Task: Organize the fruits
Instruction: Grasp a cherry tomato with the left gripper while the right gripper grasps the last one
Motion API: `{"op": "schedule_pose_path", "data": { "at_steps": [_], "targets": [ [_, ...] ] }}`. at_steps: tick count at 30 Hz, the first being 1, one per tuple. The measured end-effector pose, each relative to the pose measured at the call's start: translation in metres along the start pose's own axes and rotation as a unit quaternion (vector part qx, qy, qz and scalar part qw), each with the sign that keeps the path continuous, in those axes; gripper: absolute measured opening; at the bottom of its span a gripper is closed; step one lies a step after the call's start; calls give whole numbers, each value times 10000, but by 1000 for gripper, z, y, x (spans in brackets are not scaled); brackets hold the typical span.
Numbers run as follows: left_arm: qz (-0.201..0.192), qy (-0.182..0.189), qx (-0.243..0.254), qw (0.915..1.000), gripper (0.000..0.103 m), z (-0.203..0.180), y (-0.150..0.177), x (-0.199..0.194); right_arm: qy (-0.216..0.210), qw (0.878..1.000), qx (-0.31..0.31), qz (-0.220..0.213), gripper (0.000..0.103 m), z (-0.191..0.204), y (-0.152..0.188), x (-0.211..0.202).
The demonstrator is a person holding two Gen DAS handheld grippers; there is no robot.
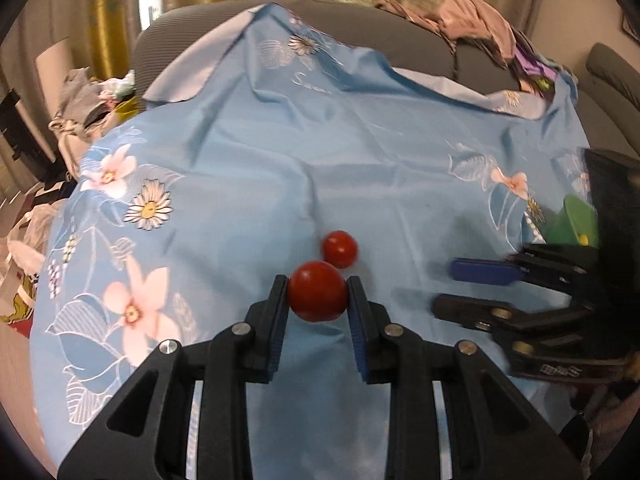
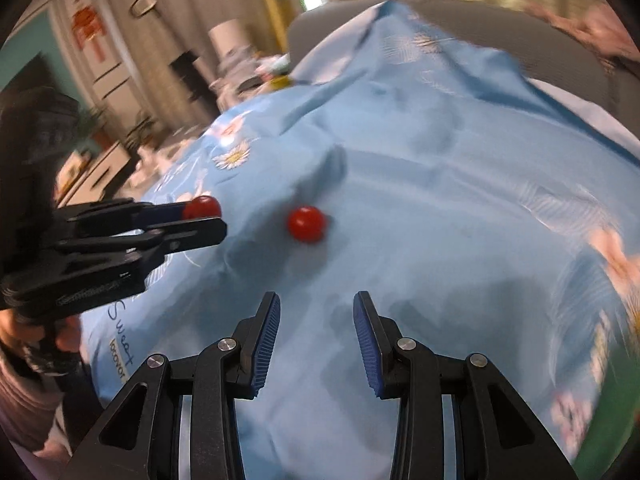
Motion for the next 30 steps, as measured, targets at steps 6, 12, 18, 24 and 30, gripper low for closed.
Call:
{"op": "schedule_pose_path", "data": {
  "at_steps": [6, 12, 18, 24, 30],
  "targets": [
    [-8, 65, -152, 9999, 28, 18, 4, -3, -13, 9985, -355, 427, 38, 0, -33, 44],
    [19, 133, -162, 9998, 28, 22, 2, 0, 5, 9958, -696, 591, 39, 5, -47, 57],
    [34, 170, -200, 9997, 28, 26, 0, 2, -5, 9928, -963, 708, 40, 4, -61, 67],
    [53, 178, -136, 9997, 28, 23, -1, 3, -220, 9917, -1005, 771, 33, 1, -63, 73],
    [-9, 277, 54, 9996, 28, 10, -3, -3, -152, 9954, -786, 526, 33, 9, -57, 51]
  ]
}}
Point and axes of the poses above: each gripper's, at about its wrist camera, not at the fingertips, and x roughly the way its jaws point, z to its left, y to its underside, the point moved 5 cm from there along x, roughly the way its jaws point, and after that the axes turned 12 degrees about z, right-handed, at the moved point
